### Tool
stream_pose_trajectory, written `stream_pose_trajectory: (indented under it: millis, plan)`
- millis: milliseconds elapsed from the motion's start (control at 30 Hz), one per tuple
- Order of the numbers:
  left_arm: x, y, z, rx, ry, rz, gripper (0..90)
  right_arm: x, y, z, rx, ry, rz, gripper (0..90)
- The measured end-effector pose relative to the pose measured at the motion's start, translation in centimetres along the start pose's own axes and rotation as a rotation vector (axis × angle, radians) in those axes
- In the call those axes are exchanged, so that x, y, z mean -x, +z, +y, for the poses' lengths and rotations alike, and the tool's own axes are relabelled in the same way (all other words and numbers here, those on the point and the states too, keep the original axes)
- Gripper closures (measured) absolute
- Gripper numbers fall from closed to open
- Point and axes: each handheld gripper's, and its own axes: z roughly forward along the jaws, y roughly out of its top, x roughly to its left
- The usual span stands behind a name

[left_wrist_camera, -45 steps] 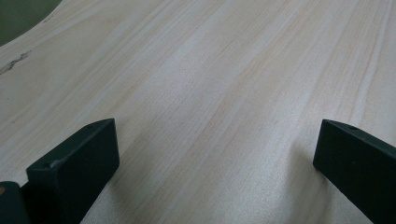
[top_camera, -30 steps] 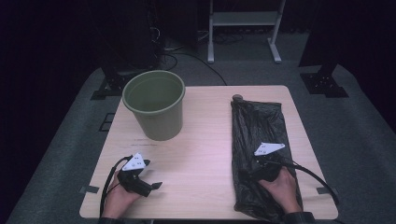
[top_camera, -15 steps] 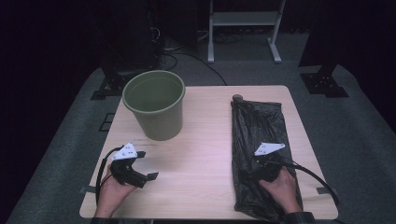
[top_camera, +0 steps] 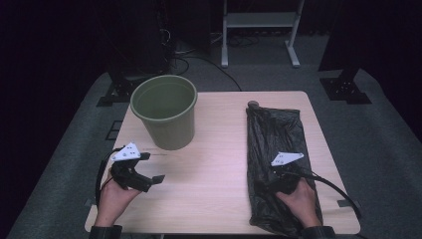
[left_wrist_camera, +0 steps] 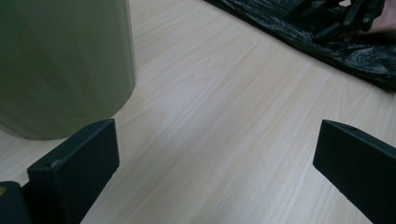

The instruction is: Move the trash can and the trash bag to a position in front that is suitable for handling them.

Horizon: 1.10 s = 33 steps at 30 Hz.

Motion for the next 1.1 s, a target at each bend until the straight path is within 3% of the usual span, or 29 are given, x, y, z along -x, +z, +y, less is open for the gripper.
stream_pose_trajectory:
  millis: [433, 1100]
  plan:
    - [-0.7, -1.4, 1.5, 0.020, -0.010, 0.017, 0.0, 0.0, 0.0, 0.0, 0.000, 0.001, 0.000, 10.0]
    - [-3.2, -3.6, 5.6, 0.054, -0.014, 0.049, 0.0, 0.0, 0.0, 0.0, 0.000, 0.001, 0.000, 10.0]
